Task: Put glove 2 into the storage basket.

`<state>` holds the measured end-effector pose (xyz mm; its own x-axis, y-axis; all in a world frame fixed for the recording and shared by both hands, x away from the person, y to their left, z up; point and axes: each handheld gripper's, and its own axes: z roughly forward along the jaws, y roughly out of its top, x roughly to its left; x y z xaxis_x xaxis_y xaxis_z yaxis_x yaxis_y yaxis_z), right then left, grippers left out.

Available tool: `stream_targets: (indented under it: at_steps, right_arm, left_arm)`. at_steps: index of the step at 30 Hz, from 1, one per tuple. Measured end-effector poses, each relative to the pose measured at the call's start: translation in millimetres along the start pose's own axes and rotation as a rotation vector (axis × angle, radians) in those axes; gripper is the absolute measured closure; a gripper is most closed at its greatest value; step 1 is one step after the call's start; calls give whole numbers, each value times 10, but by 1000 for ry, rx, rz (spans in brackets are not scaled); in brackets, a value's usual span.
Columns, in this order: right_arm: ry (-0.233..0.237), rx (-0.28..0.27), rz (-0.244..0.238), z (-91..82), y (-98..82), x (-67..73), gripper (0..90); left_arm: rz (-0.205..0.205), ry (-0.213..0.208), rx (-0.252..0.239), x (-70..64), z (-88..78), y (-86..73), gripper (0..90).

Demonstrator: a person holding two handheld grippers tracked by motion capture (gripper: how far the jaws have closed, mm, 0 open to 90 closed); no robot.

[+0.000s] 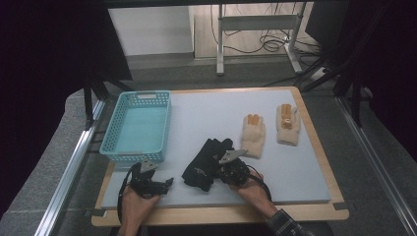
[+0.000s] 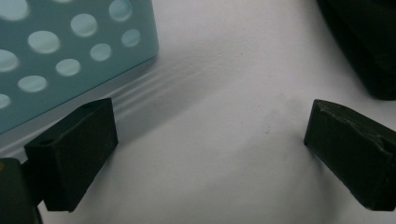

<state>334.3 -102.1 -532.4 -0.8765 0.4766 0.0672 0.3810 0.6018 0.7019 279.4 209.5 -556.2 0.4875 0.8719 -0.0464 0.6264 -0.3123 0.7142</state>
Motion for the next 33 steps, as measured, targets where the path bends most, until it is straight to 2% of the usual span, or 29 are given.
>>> stream_targets:
  at_steps: [6, 8, 12, 16, 25, 33]
  right_arm:
    - [15, -20, 13, 47, 21, 1, 806]
    - [20, -12, 17, 11, 11, 0, 765]
    - [0, -21, 16, -126, -19, -30, 717]
    - [-55, -27, 16, -279, -78, -131, 631]
    - [-164, -45, 67, -601, -280, -351, 415]
    - [-249, -67, 145, -864, -530, -556, 293]
  left_arm:
    - [-6, -4, -5, 5, 2, -9, 24]
    - [-7, -3, -7, 3, 2, -13, 25]
    - [-8, -3, -8, 3, 2, -14, 25]
    - [-10, -3, -9, 2, 2, -15, 25]
    - [-10, -3, -9, 2, 2, -15, 24]
    - [-11, -3, -9, 1, 3, -16, 24]
